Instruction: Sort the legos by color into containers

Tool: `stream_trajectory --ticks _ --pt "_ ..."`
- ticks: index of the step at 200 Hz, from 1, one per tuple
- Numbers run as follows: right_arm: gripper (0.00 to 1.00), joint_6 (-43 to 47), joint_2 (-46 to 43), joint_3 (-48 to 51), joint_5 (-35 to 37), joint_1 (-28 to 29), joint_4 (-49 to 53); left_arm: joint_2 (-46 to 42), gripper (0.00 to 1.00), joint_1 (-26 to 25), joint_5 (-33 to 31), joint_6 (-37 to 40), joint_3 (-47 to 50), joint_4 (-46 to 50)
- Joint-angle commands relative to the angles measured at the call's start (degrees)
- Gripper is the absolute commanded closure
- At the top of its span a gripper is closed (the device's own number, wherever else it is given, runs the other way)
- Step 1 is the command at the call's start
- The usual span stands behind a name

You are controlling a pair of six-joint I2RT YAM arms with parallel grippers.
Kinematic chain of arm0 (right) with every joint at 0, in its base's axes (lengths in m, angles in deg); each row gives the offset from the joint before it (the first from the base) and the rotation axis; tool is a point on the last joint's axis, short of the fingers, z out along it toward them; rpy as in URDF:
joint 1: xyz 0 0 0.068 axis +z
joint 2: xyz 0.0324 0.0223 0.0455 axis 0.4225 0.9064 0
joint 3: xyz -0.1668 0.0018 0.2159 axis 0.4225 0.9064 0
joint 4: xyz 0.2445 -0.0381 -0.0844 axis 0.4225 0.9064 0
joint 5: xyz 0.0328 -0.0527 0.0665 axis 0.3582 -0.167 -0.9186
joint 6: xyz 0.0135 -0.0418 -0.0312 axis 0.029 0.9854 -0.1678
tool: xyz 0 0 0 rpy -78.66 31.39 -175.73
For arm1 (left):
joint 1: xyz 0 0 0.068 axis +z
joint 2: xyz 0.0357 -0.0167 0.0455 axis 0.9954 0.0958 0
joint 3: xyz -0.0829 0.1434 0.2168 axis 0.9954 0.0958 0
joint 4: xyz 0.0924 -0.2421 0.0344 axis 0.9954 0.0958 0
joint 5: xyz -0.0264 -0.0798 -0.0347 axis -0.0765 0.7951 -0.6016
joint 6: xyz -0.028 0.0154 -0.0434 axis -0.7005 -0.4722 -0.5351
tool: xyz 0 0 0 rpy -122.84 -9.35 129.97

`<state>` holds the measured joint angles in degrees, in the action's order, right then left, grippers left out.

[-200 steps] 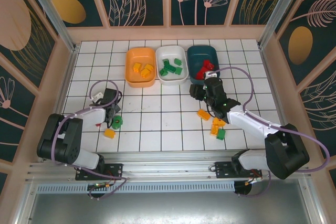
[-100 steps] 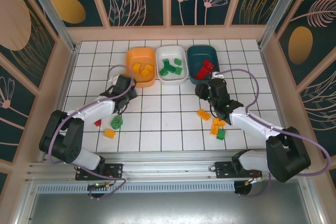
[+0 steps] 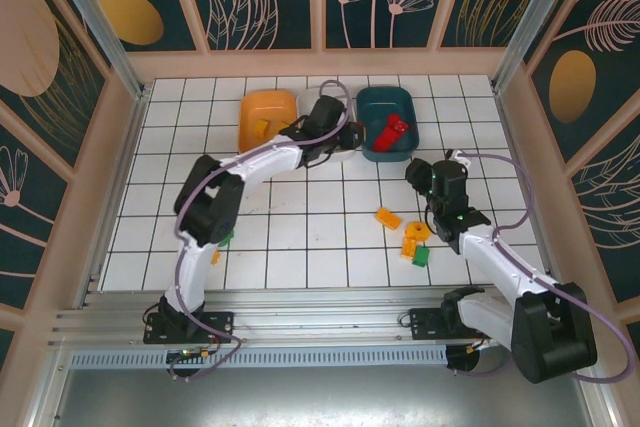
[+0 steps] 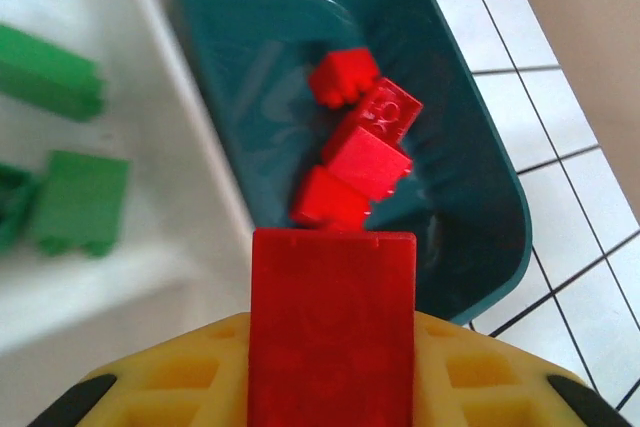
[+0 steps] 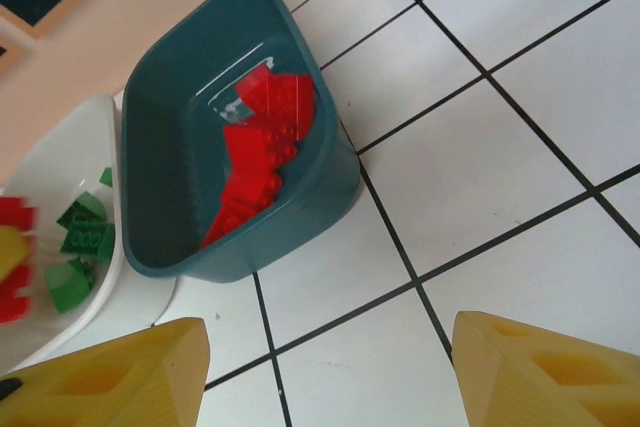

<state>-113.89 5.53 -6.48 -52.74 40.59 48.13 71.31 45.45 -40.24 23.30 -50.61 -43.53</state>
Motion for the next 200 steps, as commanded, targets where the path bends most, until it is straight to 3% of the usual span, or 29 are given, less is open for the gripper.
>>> stream_trajectory --ticks 1,49,72,83,117,131,155,185,200 --pt "0.34 -1.51 -0.72 0.81 0.98 -0.79 -1.88 3.85 1.00 -0.45 7.04 2.87 -8.48 2.45" --pt "0.34 -0.97 -0.39 0.54 -0.47 -0.92 -2.20 14.82 0.92 -0.83 9.10 2.08 -24.74 9.17" --pt "0.34 -0.66 -0.30 0.39 -0.28 -0.94 -1.91 16.85 0.70 -0.85 9.15 2.44 -29.09 11.54" --pt "0.34 -0.52 -0.32 0.19 -0.47 -0.99 -1.72 16.39 0.52 -0.75 9.09 3.16 -29.98 11.93" --pt "0.34 0.21 -0.44 0.85 -0.81 -1.01 -2.79 10.23 0.27 -0.81 6.00 5.99 -29.13 11.97" --pt "0.34 0.48 -0.05 0.68 -0.97 -0.96 -2.97 5.10 0.17 -0.82 3.95 7.35 -25.55 9.73" --pt "0.34 1.60 -0.47 0.97 -1.59 0.08 -4.23 -4.11 0.17 -0.78 0.66 9.36 -17.33 8.06" --pt "0.34 4.74 0.71 0.36 -0.55 4.49 -6.05 -23.98 0.13 -0.77 -9.00 7.30 12.62 -4.61" --pt "0.34 7.07 2.39 -1.04 2.86 8.19 -5.39 -34.87 0.07 -0.68 -20.40 1.91 27.72 -8.67"
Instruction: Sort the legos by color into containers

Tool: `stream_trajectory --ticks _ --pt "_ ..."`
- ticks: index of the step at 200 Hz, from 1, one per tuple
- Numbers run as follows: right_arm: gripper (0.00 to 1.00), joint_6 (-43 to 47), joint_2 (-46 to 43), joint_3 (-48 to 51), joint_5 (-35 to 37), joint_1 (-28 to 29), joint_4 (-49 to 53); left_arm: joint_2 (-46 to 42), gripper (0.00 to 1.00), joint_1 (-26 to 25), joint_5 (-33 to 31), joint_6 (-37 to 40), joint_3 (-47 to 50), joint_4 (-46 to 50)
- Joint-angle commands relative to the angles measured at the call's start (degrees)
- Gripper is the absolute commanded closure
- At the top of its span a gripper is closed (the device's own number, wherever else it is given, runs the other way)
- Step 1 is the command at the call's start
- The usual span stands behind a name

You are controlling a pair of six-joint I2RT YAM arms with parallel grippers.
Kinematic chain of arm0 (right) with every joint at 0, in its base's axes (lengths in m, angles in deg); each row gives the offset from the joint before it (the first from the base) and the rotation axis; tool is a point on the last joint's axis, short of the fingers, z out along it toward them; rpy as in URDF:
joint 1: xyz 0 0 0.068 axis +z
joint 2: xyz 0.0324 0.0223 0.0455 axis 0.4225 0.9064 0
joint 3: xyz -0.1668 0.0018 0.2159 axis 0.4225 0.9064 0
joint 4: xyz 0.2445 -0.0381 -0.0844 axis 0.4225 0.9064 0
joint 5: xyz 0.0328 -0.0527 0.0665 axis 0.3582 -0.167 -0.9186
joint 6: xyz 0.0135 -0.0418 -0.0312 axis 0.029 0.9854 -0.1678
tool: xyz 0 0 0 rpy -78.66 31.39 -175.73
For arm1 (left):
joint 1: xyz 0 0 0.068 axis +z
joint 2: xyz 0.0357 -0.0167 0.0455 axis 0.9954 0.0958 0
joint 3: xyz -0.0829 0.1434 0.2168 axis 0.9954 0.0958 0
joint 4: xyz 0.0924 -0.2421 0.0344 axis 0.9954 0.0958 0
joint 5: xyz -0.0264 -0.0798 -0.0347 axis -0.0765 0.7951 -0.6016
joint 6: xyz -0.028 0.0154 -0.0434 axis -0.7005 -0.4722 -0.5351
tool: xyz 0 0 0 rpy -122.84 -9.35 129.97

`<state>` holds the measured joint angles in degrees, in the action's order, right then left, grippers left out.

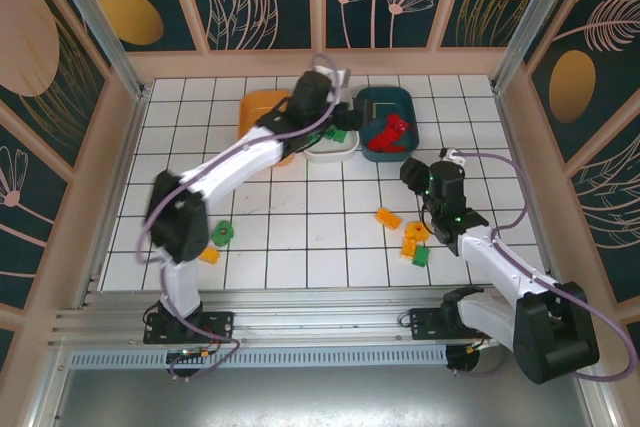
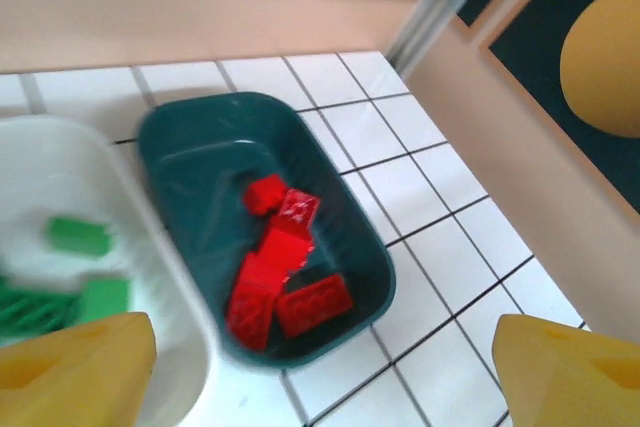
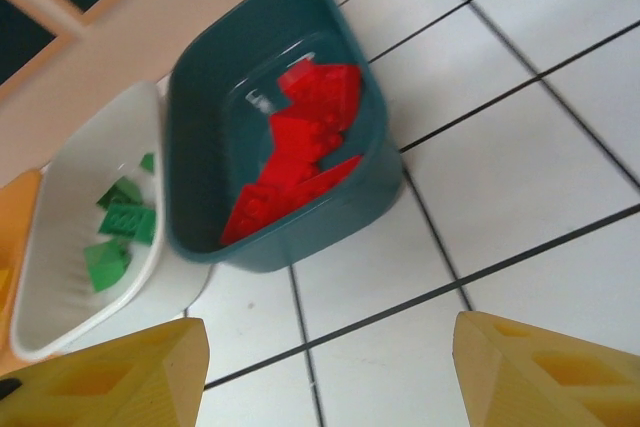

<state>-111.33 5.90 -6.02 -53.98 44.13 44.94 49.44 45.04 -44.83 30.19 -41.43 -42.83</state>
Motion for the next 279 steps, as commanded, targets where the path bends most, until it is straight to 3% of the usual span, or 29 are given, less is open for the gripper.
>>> stream_trajectory --ticks 1,46,77,96,111,136,175,228,279 --pt "0.34 4.65 2.18 -1.58 4.34 4.84 -2.14 -13.64 0.06 -0.26 -16.14 -5.29 19.51 -9.46" --pt "0.30 4.55 5.69 -7.13 6.30 10.83 9.42 -39.38 0.01 -0.24 -36.68 -16.94 50.57 -6.32" --pt "0.26 1.95 7.57 -11.17 5.71 14.66 24.62 -53.23 0.01 -0.08 -40.98 -25.32 66.28 -5.63" --pt "0.25 -0.40 8.63 -11.18 0.70 15.47 30.88 -57.67 0.01 0.10 -41.42 -27.44 70.81 -5.42" --pt "0.24 -1.59 9.22 -10.77 -1.81 16.43 34.43 -58.41 0.02 0.18 -41.70 -27.47 71.68 -5.42" --pt "0.24 -3.27 10.20 -11.60 0.07 19.66 40.51 -56.26 0.01 0.26 -40.86 -26.74 71.38 -7.21" --pt "0.24 -2.68 10.51 -11.43 -0.59 21.19 42.33 -50.70 0.01 0.35 -37.75 -25.38 69.67 -10.46" --pt "0.26 -2.02 16.55 -16.16 11.58 24.74 46.46 -48.13 0.01 0.39 -35.93 -24.77 69.19 -12.75" --pt "0.30 3.44 25.37 -19.31 14.91 23.79 44.06 -47.82 0.01 0.51 -36.24 -24.16 67.98 -11.47"
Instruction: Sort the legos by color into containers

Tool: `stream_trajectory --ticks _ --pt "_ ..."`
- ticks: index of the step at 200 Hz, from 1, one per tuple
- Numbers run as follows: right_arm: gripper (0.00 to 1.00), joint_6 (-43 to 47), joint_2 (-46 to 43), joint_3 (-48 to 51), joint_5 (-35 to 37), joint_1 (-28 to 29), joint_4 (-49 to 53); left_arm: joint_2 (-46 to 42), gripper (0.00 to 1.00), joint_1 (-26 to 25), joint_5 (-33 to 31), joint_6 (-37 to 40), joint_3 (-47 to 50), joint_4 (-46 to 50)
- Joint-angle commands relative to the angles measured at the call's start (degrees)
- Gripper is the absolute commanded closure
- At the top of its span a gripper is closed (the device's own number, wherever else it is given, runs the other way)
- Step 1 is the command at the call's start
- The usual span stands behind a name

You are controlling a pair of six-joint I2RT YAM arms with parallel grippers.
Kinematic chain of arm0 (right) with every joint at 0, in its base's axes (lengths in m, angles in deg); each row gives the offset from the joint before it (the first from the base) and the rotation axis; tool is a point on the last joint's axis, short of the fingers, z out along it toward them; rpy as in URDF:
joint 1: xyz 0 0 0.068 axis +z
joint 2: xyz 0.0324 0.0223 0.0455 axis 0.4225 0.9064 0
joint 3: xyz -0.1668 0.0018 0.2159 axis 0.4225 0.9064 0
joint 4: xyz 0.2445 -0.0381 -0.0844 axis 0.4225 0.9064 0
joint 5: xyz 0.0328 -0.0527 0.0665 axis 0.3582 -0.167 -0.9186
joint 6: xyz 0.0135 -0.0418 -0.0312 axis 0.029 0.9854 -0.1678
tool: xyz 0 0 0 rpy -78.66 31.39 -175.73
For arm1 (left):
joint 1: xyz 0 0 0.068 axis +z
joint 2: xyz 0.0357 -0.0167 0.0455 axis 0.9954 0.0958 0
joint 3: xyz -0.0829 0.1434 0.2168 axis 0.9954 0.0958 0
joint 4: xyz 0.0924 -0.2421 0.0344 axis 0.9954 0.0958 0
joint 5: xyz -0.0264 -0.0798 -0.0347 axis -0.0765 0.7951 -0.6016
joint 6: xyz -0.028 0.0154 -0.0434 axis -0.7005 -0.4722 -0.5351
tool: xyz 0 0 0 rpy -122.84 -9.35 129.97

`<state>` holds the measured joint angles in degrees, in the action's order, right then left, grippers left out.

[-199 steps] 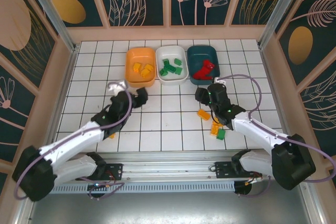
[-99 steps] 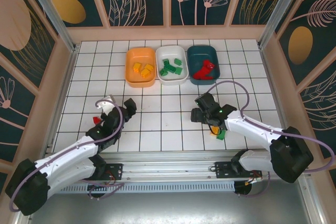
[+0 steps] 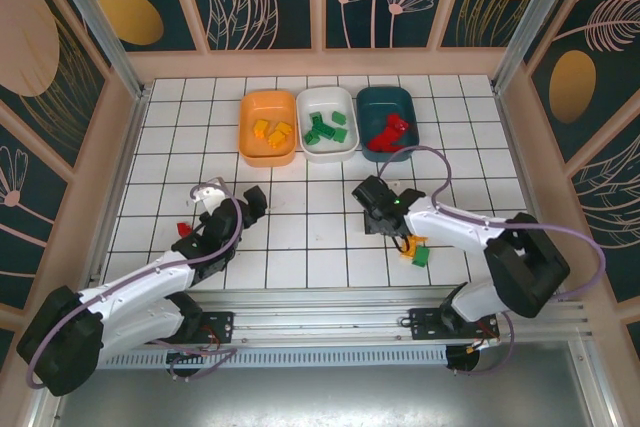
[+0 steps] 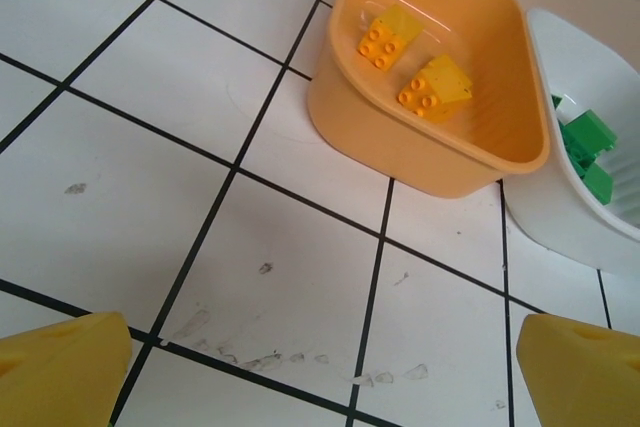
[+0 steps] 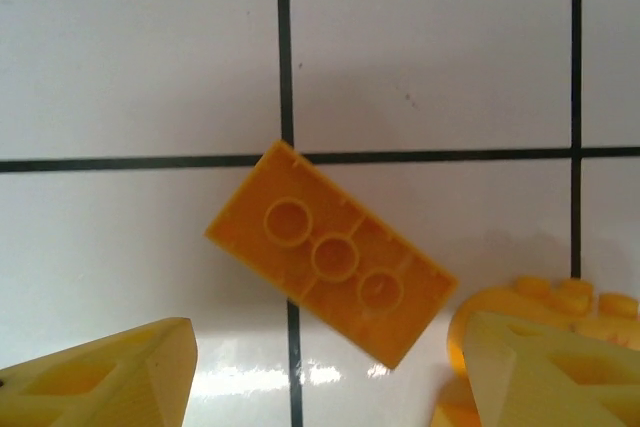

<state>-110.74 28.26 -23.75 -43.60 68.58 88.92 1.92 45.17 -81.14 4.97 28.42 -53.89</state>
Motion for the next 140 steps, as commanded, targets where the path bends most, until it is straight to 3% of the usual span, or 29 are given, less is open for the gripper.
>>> stream_trajectory --ticks 1,35,87,114,140 --pt "0.30 2.91 3.14 -1.60 4.55 -0.73 0.00 -0.32 0.01 0.39 0.02 1.07 -1.89 -0.37" --pt "0.35 4.42 6.27 -2.13 7.42 -3.48 -1.72 -2.46 0.02 0.57 -0.74 1.43 -2.19 1.66" --pt "0.44 6.80 5.43 -0.44 0.64 -9.57 -10.26 -3.77 0.01 0.70 -1.02 1.66 -2.86 3.17" --pt "0.62 6.97 5.10 0.97 -4.83 -11.89 -13.45 -3.77 0.02 0.78 -1.28 1.86 -3.05 3.42" --pt "0.70 6.57 2.91 1.61 -8.16 -11.88 -14.96 -3.86 0.02 0.97 -1.49 1.95 -3.57 4.17"
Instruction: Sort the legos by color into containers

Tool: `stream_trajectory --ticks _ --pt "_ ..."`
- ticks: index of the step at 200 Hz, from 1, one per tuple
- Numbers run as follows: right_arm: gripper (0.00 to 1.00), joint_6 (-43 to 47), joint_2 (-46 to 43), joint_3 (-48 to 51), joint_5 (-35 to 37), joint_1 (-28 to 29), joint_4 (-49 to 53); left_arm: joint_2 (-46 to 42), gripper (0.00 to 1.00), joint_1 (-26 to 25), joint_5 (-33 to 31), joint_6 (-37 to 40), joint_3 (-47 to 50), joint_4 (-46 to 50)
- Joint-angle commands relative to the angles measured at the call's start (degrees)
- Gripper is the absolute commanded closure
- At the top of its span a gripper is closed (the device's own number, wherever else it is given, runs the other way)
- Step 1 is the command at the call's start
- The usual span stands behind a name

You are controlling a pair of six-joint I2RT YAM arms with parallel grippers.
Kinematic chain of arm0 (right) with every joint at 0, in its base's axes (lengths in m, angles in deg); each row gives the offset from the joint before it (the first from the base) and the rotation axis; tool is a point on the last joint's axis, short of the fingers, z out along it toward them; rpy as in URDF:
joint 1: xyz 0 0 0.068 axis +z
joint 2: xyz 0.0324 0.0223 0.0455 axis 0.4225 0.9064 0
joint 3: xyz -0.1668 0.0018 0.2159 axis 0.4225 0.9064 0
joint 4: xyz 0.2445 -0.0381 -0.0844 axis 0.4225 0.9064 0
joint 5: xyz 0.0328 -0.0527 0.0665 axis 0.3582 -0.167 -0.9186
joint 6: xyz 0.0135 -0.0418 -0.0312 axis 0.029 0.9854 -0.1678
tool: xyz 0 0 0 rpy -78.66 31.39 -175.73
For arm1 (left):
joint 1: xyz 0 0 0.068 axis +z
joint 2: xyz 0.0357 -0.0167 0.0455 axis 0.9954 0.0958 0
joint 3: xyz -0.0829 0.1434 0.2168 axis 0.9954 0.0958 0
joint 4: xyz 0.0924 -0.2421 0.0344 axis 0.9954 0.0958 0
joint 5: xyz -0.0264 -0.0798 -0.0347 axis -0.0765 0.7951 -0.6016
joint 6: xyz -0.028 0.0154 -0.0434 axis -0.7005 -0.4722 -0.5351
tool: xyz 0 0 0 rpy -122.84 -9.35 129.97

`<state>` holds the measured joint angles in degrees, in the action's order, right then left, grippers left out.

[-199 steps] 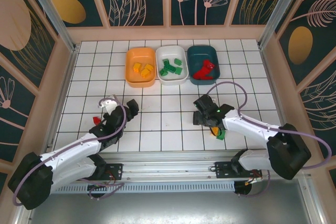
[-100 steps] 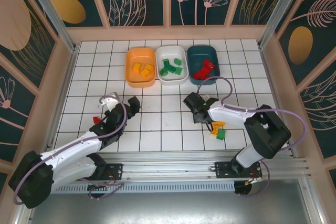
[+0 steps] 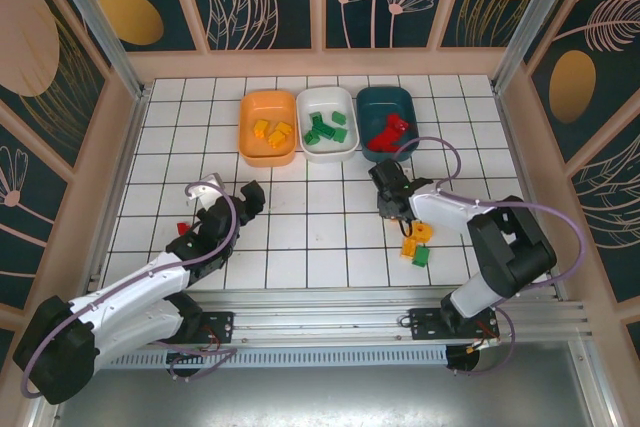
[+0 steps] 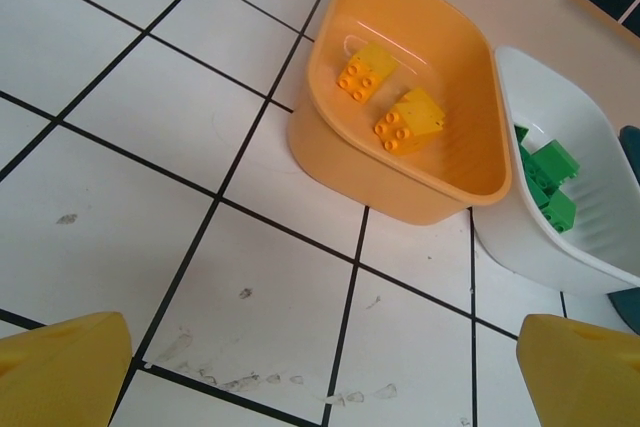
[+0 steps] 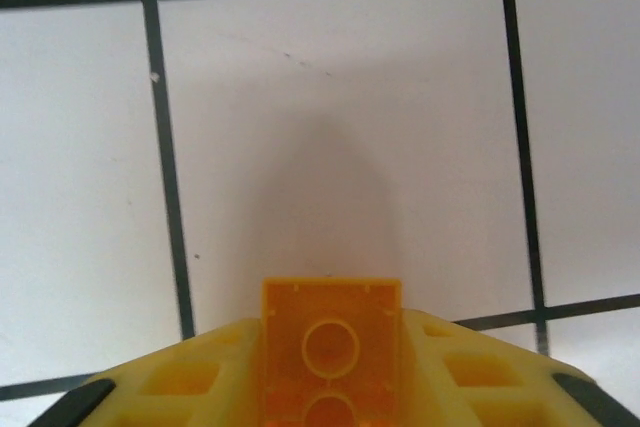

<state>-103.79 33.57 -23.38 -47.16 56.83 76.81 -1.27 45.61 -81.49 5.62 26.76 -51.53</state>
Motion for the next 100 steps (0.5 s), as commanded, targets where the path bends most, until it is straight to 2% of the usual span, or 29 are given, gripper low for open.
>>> stream_trajectory --ticks 1,25,63,81,100 --pt "0.70 -0.38 -2.53 1.21 -4.65 -0.12 -2.92 -0.67 0.02 0.51 -1.11 1.25 -1.91 1.80" --pt "0.76 -0.38 -3.81 0.44 -5.54 -0.15 -4.23 -0.50 0.02 0.87 -1.14 1.26 -1.82 1.37" --pt "0.78 0.22 -3.43 -3.79 -2.95 3.33 -4.04 -0.89 0.01 2.34 -0.45 1.07 -1.50 2.18" --pt "0.78 0.62 -1.68 -7.15 -3.12 4.93 -4.64 -1.41 0.01 4.98 1.71 0.67 -0.41 2.05" --pt "0.78 1.43 1.50 -13.01 -2.99 7.37 -5.18 -1.68 0.02 9.82 7.15 0.36 1.41 1.27"
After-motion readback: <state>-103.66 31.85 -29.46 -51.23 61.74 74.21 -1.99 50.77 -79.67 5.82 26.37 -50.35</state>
